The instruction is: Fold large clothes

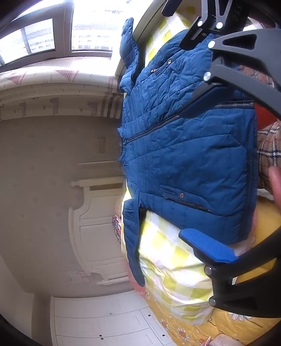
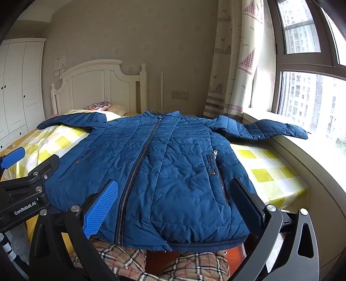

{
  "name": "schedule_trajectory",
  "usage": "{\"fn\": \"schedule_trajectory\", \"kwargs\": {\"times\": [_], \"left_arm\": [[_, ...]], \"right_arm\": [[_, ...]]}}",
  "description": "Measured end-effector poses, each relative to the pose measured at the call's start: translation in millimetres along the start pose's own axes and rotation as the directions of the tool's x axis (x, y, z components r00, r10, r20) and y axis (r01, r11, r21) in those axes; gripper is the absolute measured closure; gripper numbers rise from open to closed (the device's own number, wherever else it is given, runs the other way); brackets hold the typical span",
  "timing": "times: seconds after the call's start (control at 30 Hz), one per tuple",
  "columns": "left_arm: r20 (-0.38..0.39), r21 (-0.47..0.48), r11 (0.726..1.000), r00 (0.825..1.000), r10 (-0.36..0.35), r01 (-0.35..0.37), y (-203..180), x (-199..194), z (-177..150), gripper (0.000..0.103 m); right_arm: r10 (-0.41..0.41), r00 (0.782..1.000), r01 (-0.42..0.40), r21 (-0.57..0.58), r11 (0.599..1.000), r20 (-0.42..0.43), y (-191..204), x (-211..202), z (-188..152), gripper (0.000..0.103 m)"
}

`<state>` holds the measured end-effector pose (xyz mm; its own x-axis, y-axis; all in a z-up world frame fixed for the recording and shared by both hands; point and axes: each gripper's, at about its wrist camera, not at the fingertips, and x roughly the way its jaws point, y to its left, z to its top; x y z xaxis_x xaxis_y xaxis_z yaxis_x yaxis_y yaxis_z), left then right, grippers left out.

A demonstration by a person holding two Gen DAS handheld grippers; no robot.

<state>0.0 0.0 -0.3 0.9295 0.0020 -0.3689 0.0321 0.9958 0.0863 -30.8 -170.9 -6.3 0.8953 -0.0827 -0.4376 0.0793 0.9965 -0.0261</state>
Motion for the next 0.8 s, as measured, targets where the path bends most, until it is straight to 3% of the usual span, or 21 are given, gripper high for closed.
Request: {"fn": "schedule_trajectory", "kwargs": {"times": [0.8], "left_arm": [[-0.019,-0.012,1.000,1.000,-0.009,0.009,1.6,1.9,-1.8,0.002]], "right_arm": [[0.004,1.000,-0.004,0.003,1.000,-0.011,3.1,1.6,-4.7,0.004]]}}
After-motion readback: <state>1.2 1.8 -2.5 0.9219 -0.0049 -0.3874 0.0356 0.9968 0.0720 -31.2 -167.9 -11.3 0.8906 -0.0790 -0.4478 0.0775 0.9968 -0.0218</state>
